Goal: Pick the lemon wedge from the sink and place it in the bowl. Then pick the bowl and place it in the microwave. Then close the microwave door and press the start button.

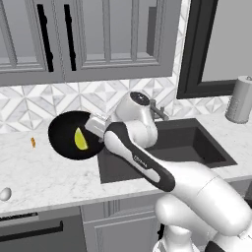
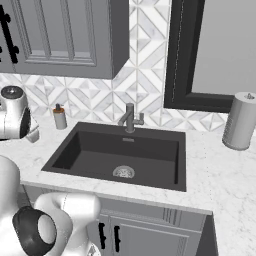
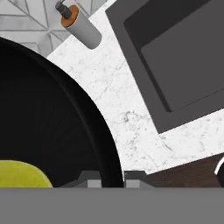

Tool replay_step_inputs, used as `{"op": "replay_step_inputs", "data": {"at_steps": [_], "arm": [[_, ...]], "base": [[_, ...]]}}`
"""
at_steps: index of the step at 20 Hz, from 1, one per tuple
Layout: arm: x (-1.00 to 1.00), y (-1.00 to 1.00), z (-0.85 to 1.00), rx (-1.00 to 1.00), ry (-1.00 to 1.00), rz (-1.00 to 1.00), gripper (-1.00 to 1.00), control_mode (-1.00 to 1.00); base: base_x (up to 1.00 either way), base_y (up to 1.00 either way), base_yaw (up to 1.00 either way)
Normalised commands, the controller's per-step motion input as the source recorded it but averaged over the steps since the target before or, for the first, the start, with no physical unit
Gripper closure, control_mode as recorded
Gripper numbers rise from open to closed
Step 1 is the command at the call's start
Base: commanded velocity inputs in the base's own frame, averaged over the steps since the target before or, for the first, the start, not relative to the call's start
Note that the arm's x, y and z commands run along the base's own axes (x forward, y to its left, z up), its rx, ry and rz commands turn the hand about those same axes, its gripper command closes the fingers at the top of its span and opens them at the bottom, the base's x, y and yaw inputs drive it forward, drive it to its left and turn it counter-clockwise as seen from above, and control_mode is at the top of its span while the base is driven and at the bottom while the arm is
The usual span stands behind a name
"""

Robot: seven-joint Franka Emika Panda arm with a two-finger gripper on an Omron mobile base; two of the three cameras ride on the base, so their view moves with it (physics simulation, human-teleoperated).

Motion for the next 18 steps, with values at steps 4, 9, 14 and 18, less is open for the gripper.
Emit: {"op": "replay_step_inputs", "data": {"at_steps": [4, 9, 14, 18], "arm": [[-0.45, -0.43, 0.82, 0.0, 0.01, -0.11, 1.0, -1.0], [-0.4, -0.49, 0.53, 0.02, 0.09, -0.12, 1.0, -1.0], [-0.32, -0.63, 0.1, 0.0, 0.09, -0.11, 1.0, -1.0], [-0.3, -0.69, 0.03, 0.0, 0.07, -0.14, 1.0, -1.0]], "base": [[0.0, 0.0, 0.0], [0.0, 0.0, 0.0], [0.0, 0.0, 0.0], [0.0, 0.0, 0.0]]}}
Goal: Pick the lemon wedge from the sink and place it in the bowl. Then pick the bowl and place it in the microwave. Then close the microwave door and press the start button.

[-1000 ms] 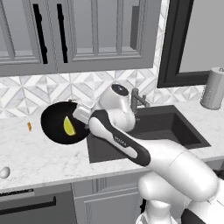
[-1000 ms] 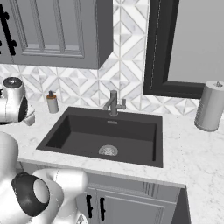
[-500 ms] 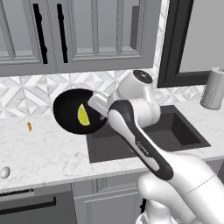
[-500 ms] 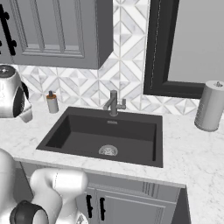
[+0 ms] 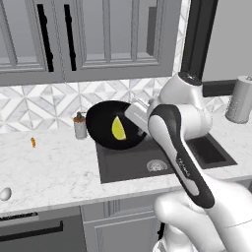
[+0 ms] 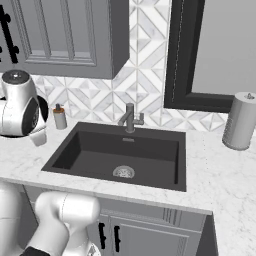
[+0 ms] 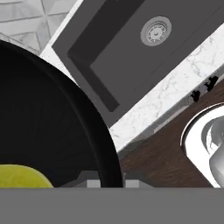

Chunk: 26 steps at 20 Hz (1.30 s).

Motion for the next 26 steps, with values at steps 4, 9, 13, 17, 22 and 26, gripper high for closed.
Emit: {"op": "replay_step_inputs", "data": {"at_steps": [4, 9, 13, 17, 22, 26], "arm": [[-0.24, -0.71, 0.01, 0.0, 0.03, -0.15, 1.0, -1.0], [-0.1, -0.7, 0.0, 0.01, 0.0, -0.14, 1.0, -1.0], [-0.15, -0.39, 0.0, 0.04, 0.0, -0.12, 1.0, -1.0], [-0.05, -0.12, -0.03, 0.01, 0.01, -0.07, 1.0, -1.0], [0.04, 0.0, -0.02, 0.0, 0.07, -0.01, 1.0, -1.0], [0.0, 0.0, 0.02, 0.0, 0.01, -0.19, 1.0, -1.0]], "base": [[0.0, 0.0, 0.0], [0.0, 0.0, 0.0], [0.0, 0.0, 0.0], [0.0, 0.0, 0.0], [0.0, 0.0, 0.0], [0.0, 0.0, 0.0]]}}
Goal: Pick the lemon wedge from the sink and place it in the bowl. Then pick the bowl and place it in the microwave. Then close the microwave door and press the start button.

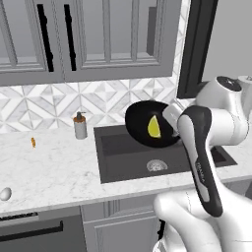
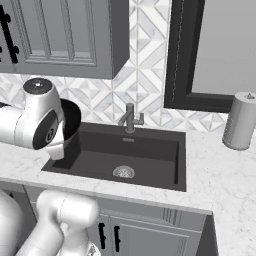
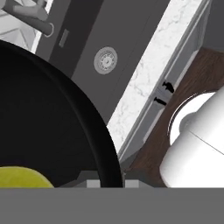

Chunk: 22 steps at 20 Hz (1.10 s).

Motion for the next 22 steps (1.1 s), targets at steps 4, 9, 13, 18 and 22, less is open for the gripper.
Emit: {"op": "replay_step_inputs", "data": {"at_steps": [4, 9, 13, 18, 22], "arm": [[0.0, 0.0, 0.17, 0.0, 0.0, -0.32, 1.0, -1.0], [0.0, 0.0, 0.0, 0.0, 0.0, 0.0, 1.0, 1.0], [0.0, 0.0, 0.0, 0.0, 0.0, 0.0, 1.0, 1.0], [0.0, 0.0, 0.0, 0.0, 0.0, 0.0, 1.0, 1.0], [0.0, 0.0, 0.0, 0.0, 0.0, 0.0, 1.0, 1.0]], "base": [[0.0, 0.0, 0.0], [-0.34, 0.0, -0.33], [-0.82, 0.01, -0.4], [-0.89, 0.14, -0.54], [-0.71, 0.28, -0.71]]}}
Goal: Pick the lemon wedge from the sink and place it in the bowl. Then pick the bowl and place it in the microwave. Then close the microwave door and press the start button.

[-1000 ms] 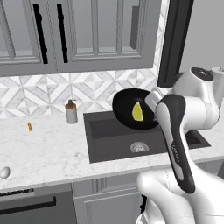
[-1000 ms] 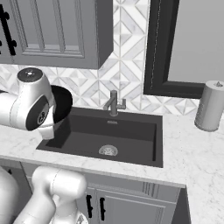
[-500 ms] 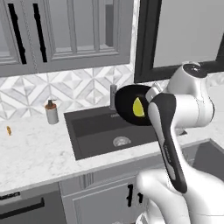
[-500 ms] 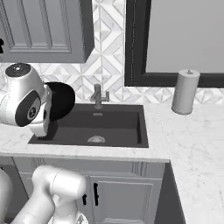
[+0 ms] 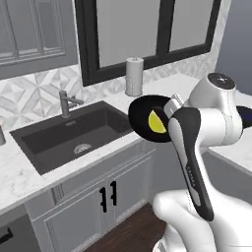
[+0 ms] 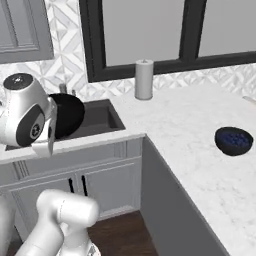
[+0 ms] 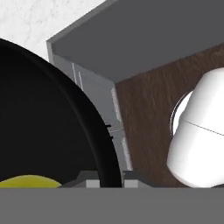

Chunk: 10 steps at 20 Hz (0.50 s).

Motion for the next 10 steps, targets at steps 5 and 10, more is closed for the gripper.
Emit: {"op": "replay_step_inputs", "data": {"at_steps": [5, 10], "arm": [[0.0, 0.0, 0.0, 0.0, 0.0, 0.0, 1.0, 1.0], [0.0, 0.0, 0.0, 0.0, 0.0, 0.0, 1.0, 1.0]], "base": [[-0.57, 0.22, -0.81], [-0.45, 0.13, -0.87]]}}
